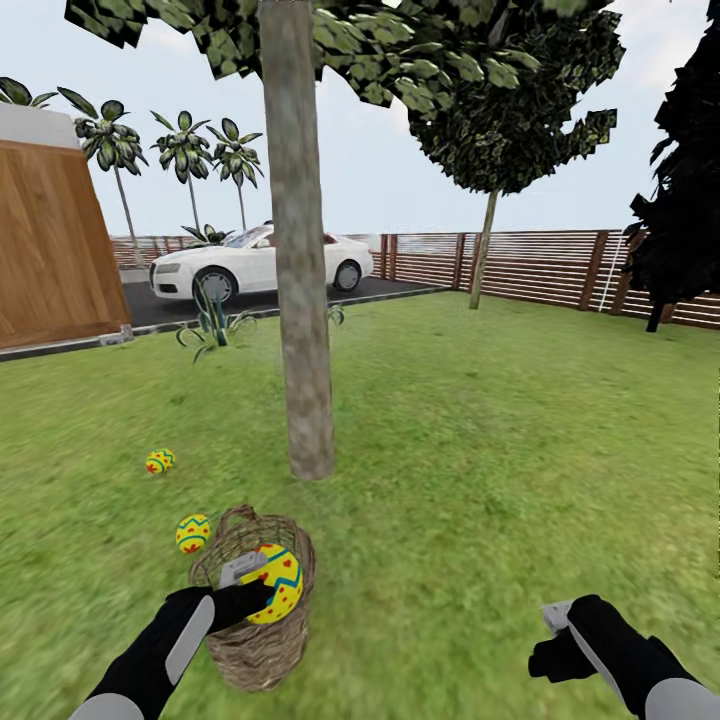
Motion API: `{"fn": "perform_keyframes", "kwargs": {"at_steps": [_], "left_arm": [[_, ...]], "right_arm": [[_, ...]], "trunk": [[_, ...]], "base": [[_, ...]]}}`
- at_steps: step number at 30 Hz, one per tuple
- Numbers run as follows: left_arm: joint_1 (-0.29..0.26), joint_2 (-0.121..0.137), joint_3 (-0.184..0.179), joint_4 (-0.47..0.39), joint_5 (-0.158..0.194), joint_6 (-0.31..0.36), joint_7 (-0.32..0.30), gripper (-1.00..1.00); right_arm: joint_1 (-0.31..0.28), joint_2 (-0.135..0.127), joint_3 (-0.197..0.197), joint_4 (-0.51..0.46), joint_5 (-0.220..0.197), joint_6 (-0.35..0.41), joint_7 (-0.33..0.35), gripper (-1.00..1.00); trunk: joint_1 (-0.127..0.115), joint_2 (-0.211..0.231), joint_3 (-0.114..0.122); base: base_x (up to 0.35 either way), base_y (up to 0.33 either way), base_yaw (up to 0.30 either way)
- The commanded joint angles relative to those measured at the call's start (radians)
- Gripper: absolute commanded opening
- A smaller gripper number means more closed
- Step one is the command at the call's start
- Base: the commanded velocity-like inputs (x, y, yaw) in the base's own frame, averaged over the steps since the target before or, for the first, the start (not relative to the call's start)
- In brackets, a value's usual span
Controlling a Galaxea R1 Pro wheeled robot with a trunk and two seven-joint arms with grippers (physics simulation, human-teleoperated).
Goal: Take the three Easter eggs out of the wicker basket on the lawn in the garden, then place them on the lawn next to a single tree (choose any tree) so that all three eggs are next to the same tree and none are left in the basket.
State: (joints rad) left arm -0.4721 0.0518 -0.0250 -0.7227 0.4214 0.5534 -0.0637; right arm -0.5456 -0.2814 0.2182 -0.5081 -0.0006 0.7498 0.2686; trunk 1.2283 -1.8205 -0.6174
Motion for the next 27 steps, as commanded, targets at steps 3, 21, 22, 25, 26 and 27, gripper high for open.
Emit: {"fn": "perform_keyframes", "kwargs": {"at_steps": [3,21,22,25,26,27], "left_arm": [[-0.001,-0.004,-0.003,-0.001,0.0,0.004,0.001,-1.0],[-0.001,-0.006,-0.003,-0.001,-0.001,0.005,0.001,-1.0],[0.0,-0.006,-0.003,-0.001,-0.001,0.005,0.001,-1.0],[0.0,-0.006,-0.003,-0.001,-0.001,0.005,0.001,-1.0],[0.0,-0.006,-0.003,0.0,-0.001,0.005,0.001,-1.0],[0.0,-0.006,-0.004,0.0,-0.001,0.005,0.001,-1.0]], "right_arm": [[-0.001,0.0,0.006,-0.001,0.001,0.003,0.003,1.0],[-0.001,0.004,0.009,-0.001,0.002,0.003,-0.029,1.0],[-0.001,0.004,0.009,-0.001,0.002,0.003,-0.029,1.0],[-0.001,0.003,0.009,-0.001,0.002,0.003,-0.029,1.0],[-0.001,0.004,0.009,-0.001,0.002,0.003,-0.029,1.0],[-0.001,0.004,0.009,-0.001,0.002,0.003,-0.029,1.0]], "trunk": [[-0.012,0.021,0.008],[-0.081,0.147,0.065],[-0.085,0.154,0.068],[-0.096,0.175,0.078],[-0.1,0.182,0.081],[-0.104,0.189,0.084]], "base": [[0.0,-0.296,0.0],[0.0,-0.318,0.154],[0.0,-0.322,0.291],[0.0,-0.322,0.291],[0.0,-0.322,0.292],[0.0,-0.322,0.292]]}}
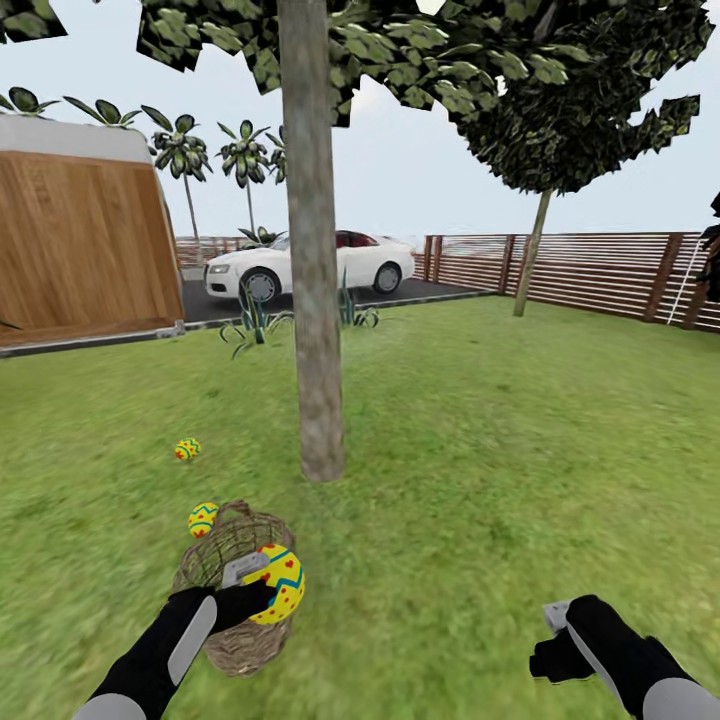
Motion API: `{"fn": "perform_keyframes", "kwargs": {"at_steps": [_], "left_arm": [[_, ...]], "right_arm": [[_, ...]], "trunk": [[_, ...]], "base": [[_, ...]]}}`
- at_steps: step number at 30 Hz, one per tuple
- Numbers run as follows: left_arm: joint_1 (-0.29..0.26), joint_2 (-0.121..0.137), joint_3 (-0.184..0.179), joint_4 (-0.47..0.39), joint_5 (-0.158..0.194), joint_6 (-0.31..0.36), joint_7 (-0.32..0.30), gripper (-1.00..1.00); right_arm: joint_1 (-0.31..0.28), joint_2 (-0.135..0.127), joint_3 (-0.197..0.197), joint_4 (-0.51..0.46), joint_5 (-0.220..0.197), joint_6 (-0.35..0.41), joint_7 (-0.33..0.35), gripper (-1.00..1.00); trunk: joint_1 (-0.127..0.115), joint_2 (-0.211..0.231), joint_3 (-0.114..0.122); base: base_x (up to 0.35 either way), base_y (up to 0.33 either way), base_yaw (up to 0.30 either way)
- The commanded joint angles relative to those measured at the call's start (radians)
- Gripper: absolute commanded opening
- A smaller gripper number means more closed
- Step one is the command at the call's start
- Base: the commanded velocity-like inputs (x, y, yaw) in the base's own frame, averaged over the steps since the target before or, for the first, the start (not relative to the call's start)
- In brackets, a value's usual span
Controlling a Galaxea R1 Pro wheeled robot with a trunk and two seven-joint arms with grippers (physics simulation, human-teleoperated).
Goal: Take the three Easter eggs out of the wicker basket on the lawn in the garden, then place them on the lawn next to a single tree (choose any tree) so that all three eggs are next to the same tree and none are left in the basket.
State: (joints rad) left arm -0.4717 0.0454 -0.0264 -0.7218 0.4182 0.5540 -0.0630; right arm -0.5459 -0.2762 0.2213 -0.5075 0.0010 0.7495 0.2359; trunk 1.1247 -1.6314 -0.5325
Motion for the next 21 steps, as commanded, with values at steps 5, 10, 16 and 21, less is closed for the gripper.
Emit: {"fn": "perform_keyframes", "kwargs": {"at_steps": [5,10,16,21], "left_arm": [[-0.001,0.001,-0.003,-0.001,0.002,0.004,0.001,-1.0],[-0.001,0.001,-0.002,-0.001,0.002,0.004,0.001,-1.0],[-0.001,0.001,-0.003,0.002,0.002,0.004,0.0,-1.0],[-0.001,-0.015,-0.003,0.005,-0.001,0.003,0.002,-1.0]], "right_arm": [[0.0,-0.001,0.006,-0.002,0.001,0.003,0.003,1.0],[0.0,-0.001,0.006,-0.002,0.0,0.003,0.003,1.0],[0.0,-0.001,0.006,-0.002,0.0,0.002,0.003,1.0],[0.0,-0.003,0.003,-0.002,-0.001,0.003,0.003,1.0]], "trunk": [[-0.019,0.035,0.015],[-0.039,0.07,0.03],[-0.062,0.112,0.049],[-0.081,0.147,0.065]], "base": [[0.0,-0.322,0.292],[0.0,-0.322,0.292],[0.0,-0.322,0.292],[0.0,-0.322,0.292]]}}
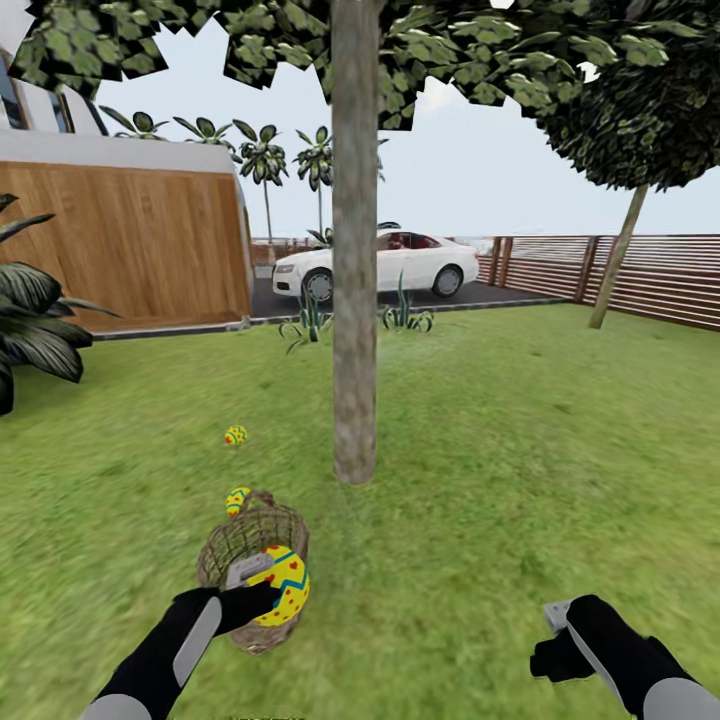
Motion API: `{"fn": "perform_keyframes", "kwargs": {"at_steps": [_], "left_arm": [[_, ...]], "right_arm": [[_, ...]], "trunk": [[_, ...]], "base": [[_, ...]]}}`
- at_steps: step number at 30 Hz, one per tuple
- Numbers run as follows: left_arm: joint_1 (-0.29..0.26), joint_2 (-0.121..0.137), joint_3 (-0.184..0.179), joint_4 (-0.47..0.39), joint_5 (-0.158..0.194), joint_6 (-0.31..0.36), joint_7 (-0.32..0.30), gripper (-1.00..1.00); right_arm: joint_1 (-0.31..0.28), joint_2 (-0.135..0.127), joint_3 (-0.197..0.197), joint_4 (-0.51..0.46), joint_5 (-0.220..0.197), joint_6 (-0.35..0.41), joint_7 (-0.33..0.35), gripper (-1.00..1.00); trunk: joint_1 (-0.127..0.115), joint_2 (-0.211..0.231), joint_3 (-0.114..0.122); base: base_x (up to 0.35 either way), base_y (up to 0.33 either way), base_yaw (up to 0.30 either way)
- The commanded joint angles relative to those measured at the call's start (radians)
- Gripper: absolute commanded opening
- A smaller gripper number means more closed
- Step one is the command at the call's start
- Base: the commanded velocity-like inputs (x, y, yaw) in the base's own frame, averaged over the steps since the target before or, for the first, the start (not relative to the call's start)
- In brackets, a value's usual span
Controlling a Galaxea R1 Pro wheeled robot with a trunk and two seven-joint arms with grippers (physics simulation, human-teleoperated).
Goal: Take the three Easter eggs out of the wicker basket on the lawn in the garden, then place them on the lawn next to a single tree (choose any tree) so that all three eggs are next to the same tree and none are left in the basket.
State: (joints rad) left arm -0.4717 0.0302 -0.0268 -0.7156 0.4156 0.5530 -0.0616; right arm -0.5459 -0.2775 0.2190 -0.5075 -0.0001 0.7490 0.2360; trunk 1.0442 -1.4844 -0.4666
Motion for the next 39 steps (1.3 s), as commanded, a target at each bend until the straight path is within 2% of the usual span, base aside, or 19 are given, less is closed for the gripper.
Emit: {"fn": "perform_keyframes", "kwargs": {"at_steps": [1,15,20,25,30,39], "left_arm": [[-0.001,0.0,-0.002,-0.001,0.002,0.004,0.0,-1.0],[-0.001,-0.001,-0.002,0.005,0.002,0.005,-0.001,-1.0],[-0.001,-0.001,-0.002,0.006,0.003,0.004,-0.001,-1.0],[-0.001,-0.002,-0.002,0.013,0.007,0.004,-0.003,-1.0],[-0.001,-0.017,-0.002,0.026,0.005,0.004,-0.004,-1.0],[-0.001,-0.027,-0.003,0.044,0.002,0.004,-0.003,-1.0]], "right_arm": [[0.0,-0.002,0.005,-0.002,0.0,0.004,0.003,1.0],[0.0,-0.003,0.005,-0.002,-0.001,0.004,0.004,1.0],[0.0,-0.003,0.005,-0.002,-0.003,0.005,0.006,1.0],[0.0,-0.003,0.005,-0.002,-0.003,0.006,0.005,1.0],[0.0,-0.002,0.005,-0.002,-0.002,0.006,0.005,1.0],[0.0,-0.002,0.006,-0.002,-0.001,0.006,0.005,1.0]], "trunk": [[-0.004,0.007,0.002],[-0.058,0.105,0.046],[-0.077,0.14,0.062],[-0.096,0.175,0.076],[-0.115,0.21,0.09],[-0.15,0.273,0.118]], "base": [[0.0,-0.322,0.292],[0.0,-0.322,0.277],[0.0,-0.158,-0.004],[0.0,-0.005,-0.241],[0.005,-0.013,-0.105],[0.294,-0.005,-0.001]]}}
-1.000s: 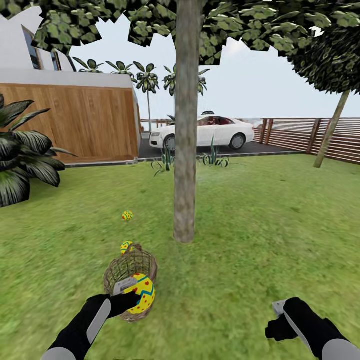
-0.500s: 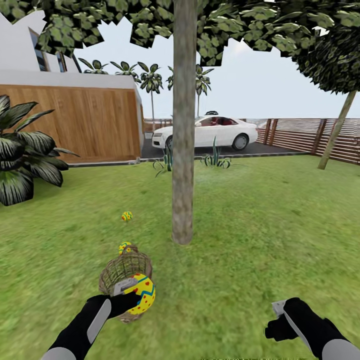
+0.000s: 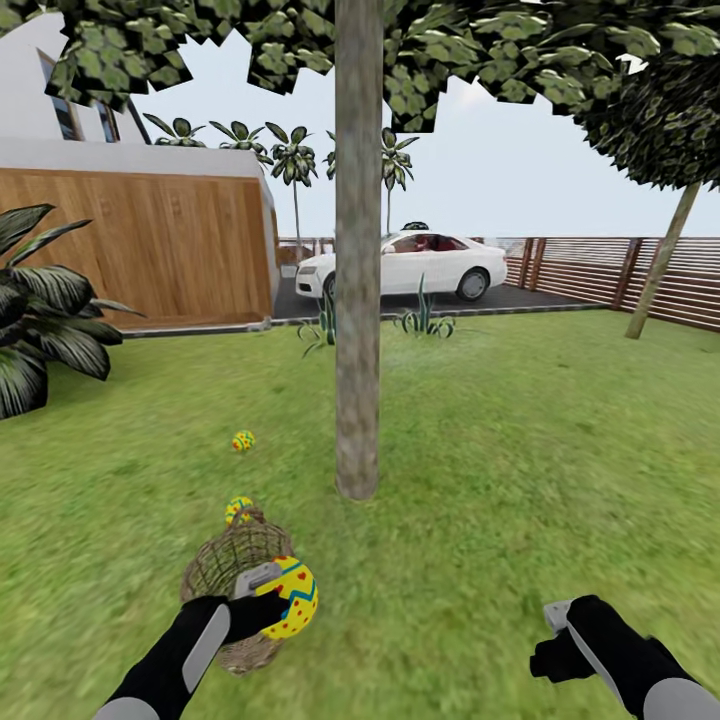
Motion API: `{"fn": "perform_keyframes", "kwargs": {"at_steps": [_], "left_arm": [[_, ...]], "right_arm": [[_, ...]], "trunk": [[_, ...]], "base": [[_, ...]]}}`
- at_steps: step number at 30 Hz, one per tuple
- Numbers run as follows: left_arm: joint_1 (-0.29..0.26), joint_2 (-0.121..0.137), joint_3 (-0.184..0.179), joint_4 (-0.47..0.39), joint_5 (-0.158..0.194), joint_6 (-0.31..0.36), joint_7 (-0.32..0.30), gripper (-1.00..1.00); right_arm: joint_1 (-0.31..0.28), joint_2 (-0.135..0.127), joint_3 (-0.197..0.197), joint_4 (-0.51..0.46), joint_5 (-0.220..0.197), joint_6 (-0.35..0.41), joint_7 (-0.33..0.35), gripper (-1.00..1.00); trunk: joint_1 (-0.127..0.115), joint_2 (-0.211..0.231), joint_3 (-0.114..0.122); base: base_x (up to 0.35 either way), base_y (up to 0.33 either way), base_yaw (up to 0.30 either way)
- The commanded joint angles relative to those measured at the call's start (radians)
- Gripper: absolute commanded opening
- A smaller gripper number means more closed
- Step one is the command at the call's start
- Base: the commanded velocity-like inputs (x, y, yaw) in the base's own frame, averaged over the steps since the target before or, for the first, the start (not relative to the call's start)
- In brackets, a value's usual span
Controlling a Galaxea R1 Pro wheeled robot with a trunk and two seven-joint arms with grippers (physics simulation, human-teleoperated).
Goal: Take the three Easter eggs out of the wicker basket on the lawn in the garden, then place them on the lawn next to a single tree (choose any tree) so that all three eggs are next to the same tree and none are left in the basket.
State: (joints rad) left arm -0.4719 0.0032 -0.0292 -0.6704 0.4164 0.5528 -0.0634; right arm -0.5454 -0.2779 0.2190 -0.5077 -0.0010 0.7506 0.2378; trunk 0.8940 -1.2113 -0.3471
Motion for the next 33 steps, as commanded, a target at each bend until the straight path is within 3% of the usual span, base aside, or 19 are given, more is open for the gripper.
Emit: {"fn": "perform_keyframes", "kwargs": {"at_steps": [1,10,22,33], "left_arm": [[-0.001,0.0,-0.002,0.008,0.001,0.004,-0.001,-1.0],[-0.001,0.0,-0.003,0.012,0.001,0.003,-0.003,-1.0],[-0.001,0.0,-0.003,0.012,0.001,0.003,-0.001,-1.0],[-0.001,0.0,-0.003,0.012,0.001,0.003,-0.001,-1.0]], "right_arm": [[-0.001,-0.001,0.006,-0.002,0.001,0.004,0.003,1.0],[-0.001,0.0,0.006,-0.002,0.001,0.004,0.002,1.0],[-0.001,0.004,0.007,-0.002,0.002,0.001,0.002,1.0],[-0.001,0.013,0.007,-0.001,0.002,0.001,0.001,1.0]], "trunk": [[-0.003,0.007,0.002],[-0.038,0.07,0.03],[-0.084,0.154,0.068],[-0.126,0.231,0.102]], "base": [[0.33,0.0,0.0],[0.169,-0.024,0.0],[0.001,-0.333,0.001],[0.0,-0.347,0.271]]}}
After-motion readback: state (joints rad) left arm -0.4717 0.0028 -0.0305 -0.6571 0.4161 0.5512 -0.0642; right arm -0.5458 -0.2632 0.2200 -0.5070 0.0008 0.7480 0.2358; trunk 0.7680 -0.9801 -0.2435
